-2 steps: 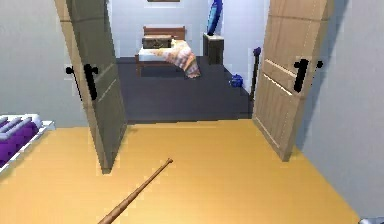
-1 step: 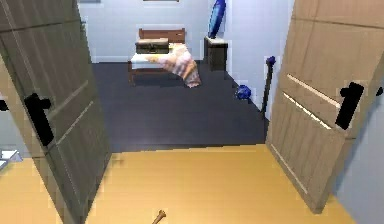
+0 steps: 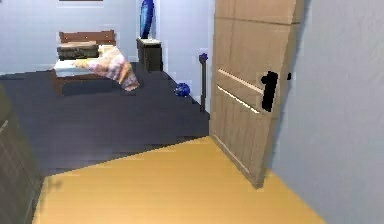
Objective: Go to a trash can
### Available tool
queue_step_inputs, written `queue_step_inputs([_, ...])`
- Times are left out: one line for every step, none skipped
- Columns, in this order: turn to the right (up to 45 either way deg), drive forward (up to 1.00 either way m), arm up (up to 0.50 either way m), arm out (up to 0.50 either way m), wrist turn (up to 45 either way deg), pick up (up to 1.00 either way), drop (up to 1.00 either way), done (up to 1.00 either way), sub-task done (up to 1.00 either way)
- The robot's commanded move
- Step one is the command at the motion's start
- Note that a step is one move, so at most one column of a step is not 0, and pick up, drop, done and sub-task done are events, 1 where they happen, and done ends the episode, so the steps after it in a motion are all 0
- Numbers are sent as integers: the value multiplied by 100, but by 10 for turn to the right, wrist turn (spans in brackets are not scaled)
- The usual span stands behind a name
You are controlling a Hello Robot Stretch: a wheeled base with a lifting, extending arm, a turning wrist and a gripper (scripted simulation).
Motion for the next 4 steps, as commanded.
queue_step_inputs([0, 90, 0, 0, 0, 0, 0, 0, 0])
queue_step_inputs([450, 0, 0, 0, 0, 0, 0, 0, 0])
queue_step_inputs([120, 0, 0, 0, 0, 0, 0, 0, 0])
queue_step_inputs([0, 5, 0, 0, 0, 0, 0, 0, 0])
